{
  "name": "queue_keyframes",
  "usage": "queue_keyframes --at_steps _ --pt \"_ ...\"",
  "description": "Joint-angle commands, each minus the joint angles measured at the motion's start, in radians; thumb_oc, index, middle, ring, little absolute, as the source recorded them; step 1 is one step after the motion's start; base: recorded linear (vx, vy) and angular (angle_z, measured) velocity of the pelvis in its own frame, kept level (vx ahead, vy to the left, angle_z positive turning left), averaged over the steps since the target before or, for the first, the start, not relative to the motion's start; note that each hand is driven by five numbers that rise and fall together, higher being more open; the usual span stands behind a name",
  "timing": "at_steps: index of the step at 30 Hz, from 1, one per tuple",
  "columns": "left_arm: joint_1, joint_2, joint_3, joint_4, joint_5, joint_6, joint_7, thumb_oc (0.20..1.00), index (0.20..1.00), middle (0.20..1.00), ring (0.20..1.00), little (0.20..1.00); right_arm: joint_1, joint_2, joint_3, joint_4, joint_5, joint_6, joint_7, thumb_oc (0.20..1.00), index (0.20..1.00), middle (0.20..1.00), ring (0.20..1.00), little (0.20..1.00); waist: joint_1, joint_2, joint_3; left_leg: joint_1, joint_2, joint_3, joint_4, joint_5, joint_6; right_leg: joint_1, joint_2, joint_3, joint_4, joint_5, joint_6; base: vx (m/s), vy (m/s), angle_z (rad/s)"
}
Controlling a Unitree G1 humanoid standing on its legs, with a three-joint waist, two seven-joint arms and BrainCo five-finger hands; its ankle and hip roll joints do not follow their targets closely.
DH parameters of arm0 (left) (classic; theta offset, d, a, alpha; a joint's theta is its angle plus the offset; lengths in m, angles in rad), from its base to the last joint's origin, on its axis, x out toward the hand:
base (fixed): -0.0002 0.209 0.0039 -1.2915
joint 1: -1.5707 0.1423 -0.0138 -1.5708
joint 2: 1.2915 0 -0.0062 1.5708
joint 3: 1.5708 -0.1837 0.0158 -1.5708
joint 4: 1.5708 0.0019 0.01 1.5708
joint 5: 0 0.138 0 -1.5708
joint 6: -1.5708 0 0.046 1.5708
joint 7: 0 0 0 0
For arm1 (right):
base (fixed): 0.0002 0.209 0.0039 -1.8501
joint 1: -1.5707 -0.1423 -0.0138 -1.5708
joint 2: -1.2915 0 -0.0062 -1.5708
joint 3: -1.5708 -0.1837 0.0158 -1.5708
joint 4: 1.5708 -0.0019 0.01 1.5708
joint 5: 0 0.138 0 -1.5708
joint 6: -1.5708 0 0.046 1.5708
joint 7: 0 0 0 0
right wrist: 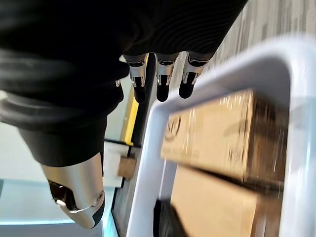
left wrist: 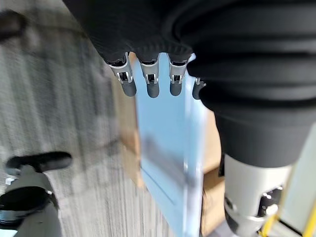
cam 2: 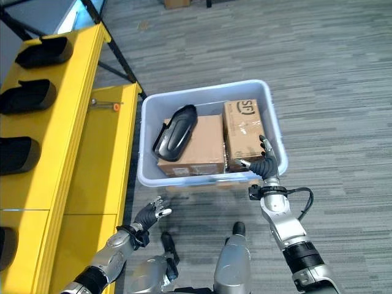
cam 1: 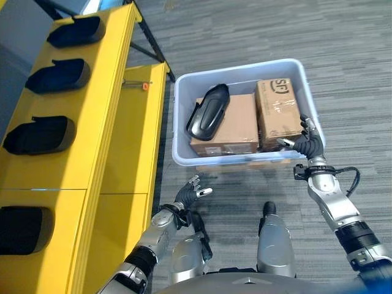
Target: Move parts from the plastic box to the shelf.
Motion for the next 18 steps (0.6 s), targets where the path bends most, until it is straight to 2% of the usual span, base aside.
queue_keyframes --at_steps 1,2,3,4,6,8,10,15,18 --pt "0.029 0.033 0.003 -0.076 -0.036 -0.058 0.016 1.0 1.0 1.0 1.0 1.0 -0.106 -0.027 0.021 -0.079 -0.101 -0.072 -0.023 1.0 1.0 1.0 1.0 1.0 0.008 -0.016 -0.019 -0.035 0.097 -0.052 0.06 -0.05 -0.018 0.016 0.098 -0.018 -0.014 -0.045 -0.068 -0.03 -0.005 0.17" --pt "0.027 0.038 0.001 -0.079 -0.036 -0.065 0.02 1.0 1.0 1.0 1.0 1.0 -0.126 -0.031 0.024 -0.083 -0.116 -0.079 -0.025 1.0 1.0 1.0 1.0 1.0 0.016 -0.02 -0.012 -0.046 0.096 -0.057 0.065 -0.053 -0.016 0.011 0.097 -0.021 -0.016 -0.042 -0.068 -0.07 -0.057 0.17" --pt "0.018 0.066 0.0 -0.106 -0.048 -0.073 0.016 1.0 1.0 1.0 1.0 1.0 -0.208 -0.048 0.04 -0.092 -0.19 -0.091 -0.045 1.0 1.0 1.0 1.0 1.0 0.046 -0.029 0.013 -0.082 0.091 -0.074 0.079 -0.057 -0.01 -0.008 0.098 -0.032 -0.012 -0.041 -0.068 -0.07 -0.057 0.21" --pt "0.016 0.07 -0.003 -0.111 -0.047 -0.073 0.016 1.0 1.0 1.0 1.0 1.0 -0.225 -0.051 0.044 -0.09 -0.195 -0.085 -0.05 1.0 1.0 1.0 1.0 1.0 0.051 -0.03 0.017 -0.089 0.09 -0.079 0.083 -0.058 -0.01 -0.012 0.098 -0.034 -0.008 -0.041 -0.069 -0.07 -0.087 0.24" --pt "-0.005 0.112 -0.021 -0.17 -0.071 -0.068 0.004 1.0 1.0 1.0 1.0 1.0 -0.377 -0.093 0.055 -0.041 -0.187 -0.083 -0.056 1.0 1.0 1.0 1.0 1.0 0.096 -0.025 0.05 -0.151 0.085 -0.113 0.125 -0.062 -0.006 -0.053 0.102 -0.049 0.041 -0.061 -0.08 -0.05 -0.077 0.31" --pt "-0.009 0.118 -0.027 -0.188 -0.076 -0.063 0.006 1.0 1.0 1.0 1.0 1.0 -0.41 -0.106 0.056 -0.026 -0.18 -0.082 -0.06 1.0 1.0 1.0 1.0 1.0 0.105 -0.023 0.057 -0.163 0.083 -0.121 0.135 -0.063 -0.005 -0.06 0.103 -0.052 0.054 -0.067 -0.084 -0.04 -0.039 0.2" --pt "-0.014 0.137 -0.04 -0.249 -0.098 -0.043 0.006 1.0 1.0 1.0 1.0 1.0 -0.496 -0.128 0.059 0.014 -0.178 -0.075 -0.057 1.0 1.0 1.0 1.0 1.0 0.132 -0.013 0.081 -0.201 0.075 -0.145 0.161 -0.061 -0.003 -0.089 0.105 -0.058 0.097 -0.085 -0.095 -0.04 -0.041 0.15" --pt "-0.02 0.184 -0.07 -0.376 -0.13 -0.004 0.006 1.0 1.0 1.0 1.0 1.0 -0.696 -0.141 0.1 0.136 -0.199 -0.028 -0.075 1.0 1.0 1.0 1.0 1.0 0.197 0.008 0.086 -0.337 0.057 -0.182 0.185 -0.046 0.002 -0.223 0.109 -0.074 0.185 -0.113 -0.108 -0.07 -0.082 0.17" --pt "-0.002 0.206 -0.087 -0.433 -0.124 0.0 0.004 1.0 1.0 1.0 1.0 1.0 -0.772 -0.163 0.186 0.211 -0.316 -0.014 -0.041 1.0 1.0 1.0 1.0 1.0 0.234 0.019 0.086 -0.441 0.036 -0.205 0.22 -0.061 0.003 -0.33 0.09 -0.072 0.277 -0.159 -0.104 -0.05 -0.1 0.24"
